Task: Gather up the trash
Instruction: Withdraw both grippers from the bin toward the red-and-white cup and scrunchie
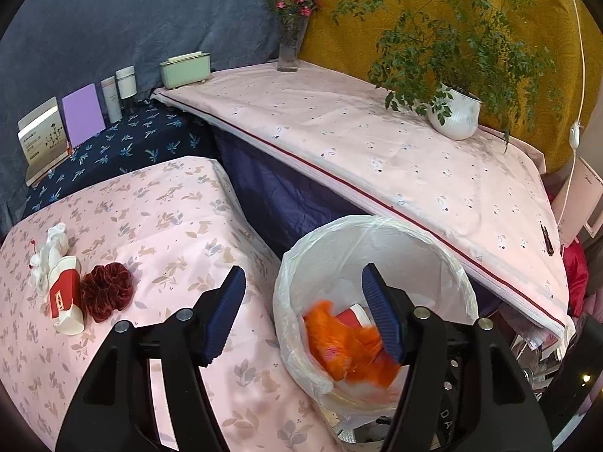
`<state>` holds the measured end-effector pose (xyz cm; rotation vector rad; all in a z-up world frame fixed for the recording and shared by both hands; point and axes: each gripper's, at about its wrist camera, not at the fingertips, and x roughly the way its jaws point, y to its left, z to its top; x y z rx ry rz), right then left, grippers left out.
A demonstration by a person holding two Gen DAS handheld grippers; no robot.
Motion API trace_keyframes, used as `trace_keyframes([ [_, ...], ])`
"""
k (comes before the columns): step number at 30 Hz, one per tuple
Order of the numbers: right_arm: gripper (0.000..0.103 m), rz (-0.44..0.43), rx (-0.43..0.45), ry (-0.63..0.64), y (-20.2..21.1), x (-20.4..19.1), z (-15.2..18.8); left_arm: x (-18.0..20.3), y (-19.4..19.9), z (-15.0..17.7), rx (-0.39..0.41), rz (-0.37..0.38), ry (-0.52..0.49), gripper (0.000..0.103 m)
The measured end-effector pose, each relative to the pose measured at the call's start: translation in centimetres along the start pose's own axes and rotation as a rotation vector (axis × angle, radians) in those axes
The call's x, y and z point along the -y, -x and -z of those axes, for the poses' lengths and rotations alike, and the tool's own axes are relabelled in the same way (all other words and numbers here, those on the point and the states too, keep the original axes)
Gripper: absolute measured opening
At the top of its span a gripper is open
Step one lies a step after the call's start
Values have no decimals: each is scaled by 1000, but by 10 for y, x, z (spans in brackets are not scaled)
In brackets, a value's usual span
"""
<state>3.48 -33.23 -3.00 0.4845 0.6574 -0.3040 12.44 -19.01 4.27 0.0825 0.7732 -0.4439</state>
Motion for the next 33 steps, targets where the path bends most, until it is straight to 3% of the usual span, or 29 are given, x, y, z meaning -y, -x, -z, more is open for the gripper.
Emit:
trace_keyframes([
  [7,33,-12,12,15,6,-11,-1,-14,1,4,-4,-23,22,61],
  [9,39,-17,17,22,9,-15,-2,-18,2,5,-3,-30,29,61],
  [16,40,-37,23,53,16,-35,-3,-40,7,10,-1,-64,63,61],
  [19,40,-44,21,65,18,-42,-1,-52,10,12,1,-77,87,69],
  [25,41,-61,9,92,17,-62,4,-78,15,17,2,-108,126,69],
  [28,52,-71,13,102,17,-72,7,-91,17,19,0,-127,148,71],
  [33,52,-86,7,133,16,-92,12,-116,24,26,13,-185,171,80],
])
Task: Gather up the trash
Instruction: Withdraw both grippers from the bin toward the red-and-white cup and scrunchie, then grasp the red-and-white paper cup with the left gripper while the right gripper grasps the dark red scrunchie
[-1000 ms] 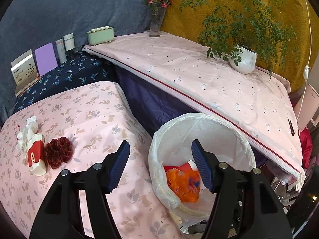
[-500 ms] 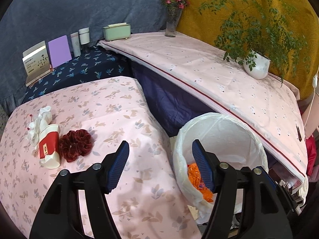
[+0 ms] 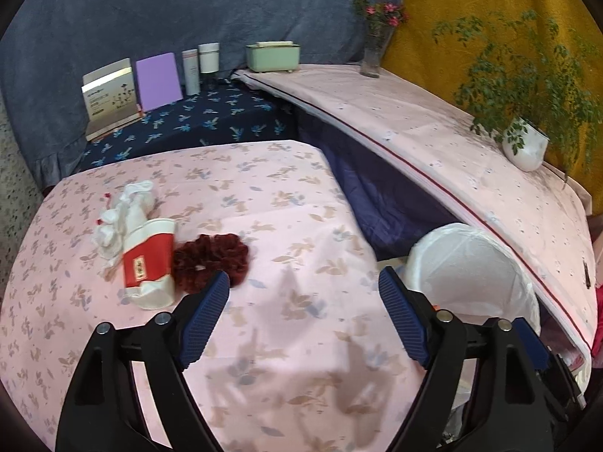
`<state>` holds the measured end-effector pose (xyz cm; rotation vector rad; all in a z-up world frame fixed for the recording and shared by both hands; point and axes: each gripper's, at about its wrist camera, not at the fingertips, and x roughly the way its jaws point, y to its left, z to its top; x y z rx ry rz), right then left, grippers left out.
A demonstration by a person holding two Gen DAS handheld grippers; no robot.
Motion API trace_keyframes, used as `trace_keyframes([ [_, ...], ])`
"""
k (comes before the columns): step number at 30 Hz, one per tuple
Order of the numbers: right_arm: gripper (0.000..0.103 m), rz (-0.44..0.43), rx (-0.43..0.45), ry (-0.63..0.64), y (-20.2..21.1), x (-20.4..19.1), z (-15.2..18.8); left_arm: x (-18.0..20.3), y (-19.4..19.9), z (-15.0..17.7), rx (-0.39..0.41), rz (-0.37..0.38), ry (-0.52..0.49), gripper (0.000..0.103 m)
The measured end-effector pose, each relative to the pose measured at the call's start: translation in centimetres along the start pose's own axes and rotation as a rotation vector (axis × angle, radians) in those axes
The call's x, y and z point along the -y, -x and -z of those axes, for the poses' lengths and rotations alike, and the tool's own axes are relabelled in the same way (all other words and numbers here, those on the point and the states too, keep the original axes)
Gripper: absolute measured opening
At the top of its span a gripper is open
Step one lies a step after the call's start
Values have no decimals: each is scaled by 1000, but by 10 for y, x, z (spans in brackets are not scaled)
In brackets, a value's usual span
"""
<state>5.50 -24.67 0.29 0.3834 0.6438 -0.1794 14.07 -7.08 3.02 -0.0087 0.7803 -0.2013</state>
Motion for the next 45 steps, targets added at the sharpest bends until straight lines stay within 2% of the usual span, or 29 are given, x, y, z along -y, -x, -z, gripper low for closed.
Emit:
trace_keyframes([
  [6,53,-23,-19,42,-8,-27,5,-42,-5,4,-12,-56,63,87],
  [12,54,-52,-54,90,-23,-59,14,-82,-14,8,-33,-123,112,90],
  [18,54,-83,-94,137,-44,-92,20,-119,-32,10,-77,-152,155,90],
  [24,54,-117,-142,154,-74,-120,22,-145,-55,9,-121,-153,204,91],
  [36,54,-135,-190,175,-129,-162,18,-175,-98,8,-193,-81,272,91],
  [41,53,-125,-212,180,-150,-170,20,-188,-106,12,-204,-67,299,86],
  [45,53,-121,-233,189,-163,-176,25,-193,-107,17,-202,-86,274,71],
])
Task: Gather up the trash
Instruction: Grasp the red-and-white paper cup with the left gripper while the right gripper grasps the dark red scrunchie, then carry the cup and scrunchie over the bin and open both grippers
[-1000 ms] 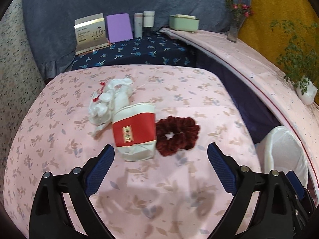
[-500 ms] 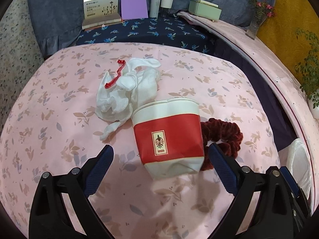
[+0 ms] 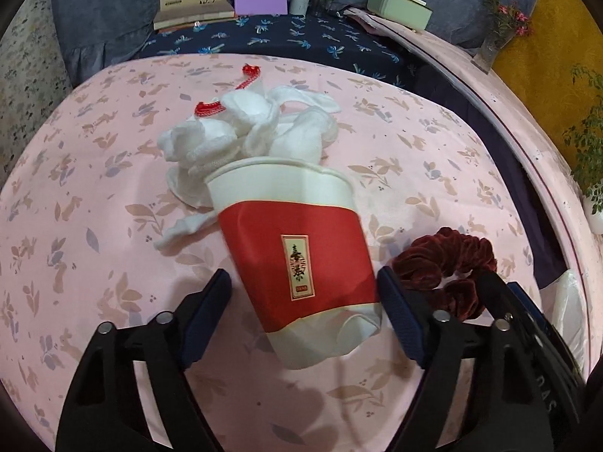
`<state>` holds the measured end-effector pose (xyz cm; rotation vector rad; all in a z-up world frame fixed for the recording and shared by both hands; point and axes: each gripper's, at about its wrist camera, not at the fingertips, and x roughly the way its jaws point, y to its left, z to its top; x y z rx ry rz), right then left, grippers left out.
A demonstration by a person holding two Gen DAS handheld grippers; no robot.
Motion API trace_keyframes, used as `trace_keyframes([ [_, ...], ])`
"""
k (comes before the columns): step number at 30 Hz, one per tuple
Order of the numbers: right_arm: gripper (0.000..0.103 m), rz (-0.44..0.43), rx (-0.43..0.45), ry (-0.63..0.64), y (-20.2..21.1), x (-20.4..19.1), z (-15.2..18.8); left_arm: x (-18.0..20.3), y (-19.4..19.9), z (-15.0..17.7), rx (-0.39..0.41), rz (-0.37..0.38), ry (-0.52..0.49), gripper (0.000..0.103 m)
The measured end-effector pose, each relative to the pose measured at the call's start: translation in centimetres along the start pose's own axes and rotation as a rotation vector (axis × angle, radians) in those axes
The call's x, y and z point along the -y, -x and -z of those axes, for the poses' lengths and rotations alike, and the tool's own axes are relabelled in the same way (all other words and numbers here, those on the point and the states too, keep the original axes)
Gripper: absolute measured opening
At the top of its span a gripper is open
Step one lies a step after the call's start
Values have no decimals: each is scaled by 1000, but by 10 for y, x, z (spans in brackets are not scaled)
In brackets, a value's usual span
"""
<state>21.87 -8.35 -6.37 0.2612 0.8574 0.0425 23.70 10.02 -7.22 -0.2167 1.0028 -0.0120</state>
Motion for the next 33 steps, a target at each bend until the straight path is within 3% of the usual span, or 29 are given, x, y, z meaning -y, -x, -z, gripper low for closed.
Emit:
trace_keyframes([
  [2,50,5,-10,6,-4,-2,2,0,1,1,6,-6,-9,64],
  [3,46,4,-15,9,-7,-4,3,-1,1,0,7,-5,-11,55],
  [9,17,-4,-26,43,-10,-13,6,-3,7,3,9,22,2,53],
  [11,14,0,-24,53,-8,-15,7,-1,11,5,14,21,-2,52],
  [23,12,-14,97,23,59,-4,0,19,65,10,84,26,-36,49],
  [33,12,5,230,-23,136,32,-14,65,120,17,164,64,-100,49],
])
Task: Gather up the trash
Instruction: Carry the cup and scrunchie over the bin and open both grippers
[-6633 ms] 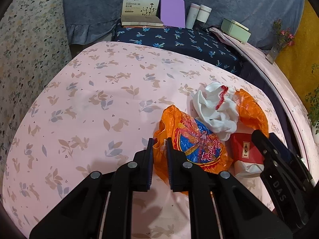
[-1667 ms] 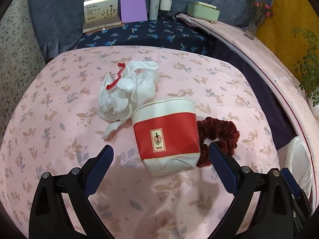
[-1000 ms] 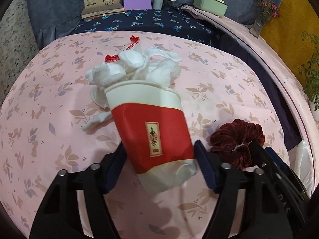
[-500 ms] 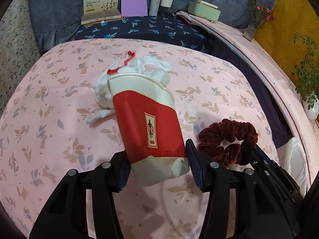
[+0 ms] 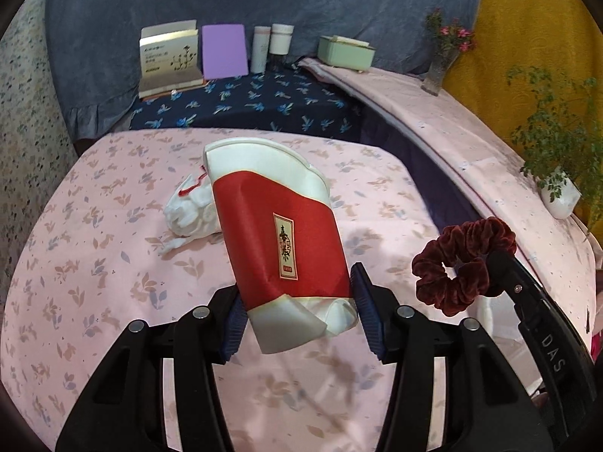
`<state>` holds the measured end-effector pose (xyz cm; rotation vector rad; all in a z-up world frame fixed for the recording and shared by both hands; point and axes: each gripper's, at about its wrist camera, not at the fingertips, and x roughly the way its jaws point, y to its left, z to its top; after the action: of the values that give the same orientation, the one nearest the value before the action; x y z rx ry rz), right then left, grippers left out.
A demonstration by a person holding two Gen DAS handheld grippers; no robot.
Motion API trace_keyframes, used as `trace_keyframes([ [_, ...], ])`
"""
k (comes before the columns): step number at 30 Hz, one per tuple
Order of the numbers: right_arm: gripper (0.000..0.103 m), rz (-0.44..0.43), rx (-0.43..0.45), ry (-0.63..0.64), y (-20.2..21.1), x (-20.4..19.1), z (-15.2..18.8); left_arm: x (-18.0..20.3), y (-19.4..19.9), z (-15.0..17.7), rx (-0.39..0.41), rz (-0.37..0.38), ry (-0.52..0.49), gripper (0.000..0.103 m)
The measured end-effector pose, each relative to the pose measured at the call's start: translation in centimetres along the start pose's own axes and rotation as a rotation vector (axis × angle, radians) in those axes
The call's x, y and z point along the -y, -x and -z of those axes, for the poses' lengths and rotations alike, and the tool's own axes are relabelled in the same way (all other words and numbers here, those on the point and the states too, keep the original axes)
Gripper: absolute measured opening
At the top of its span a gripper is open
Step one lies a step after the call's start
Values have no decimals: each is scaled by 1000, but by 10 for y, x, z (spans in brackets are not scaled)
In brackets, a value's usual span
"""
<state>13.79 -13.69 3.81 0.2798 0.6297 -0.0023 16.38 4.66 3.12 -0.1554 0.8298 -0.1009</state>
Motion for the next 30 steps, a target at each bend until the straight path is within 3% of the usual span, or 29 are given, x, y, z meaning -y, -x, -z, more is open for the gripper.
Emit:
trace_keyframes([
  [14,12,83,87,-98,71,90,-3,117,33,22,27,91,-192,49],
  [30,12,207,109,-221,106,196,13,233,17,51,-34,266,-375,49],
])
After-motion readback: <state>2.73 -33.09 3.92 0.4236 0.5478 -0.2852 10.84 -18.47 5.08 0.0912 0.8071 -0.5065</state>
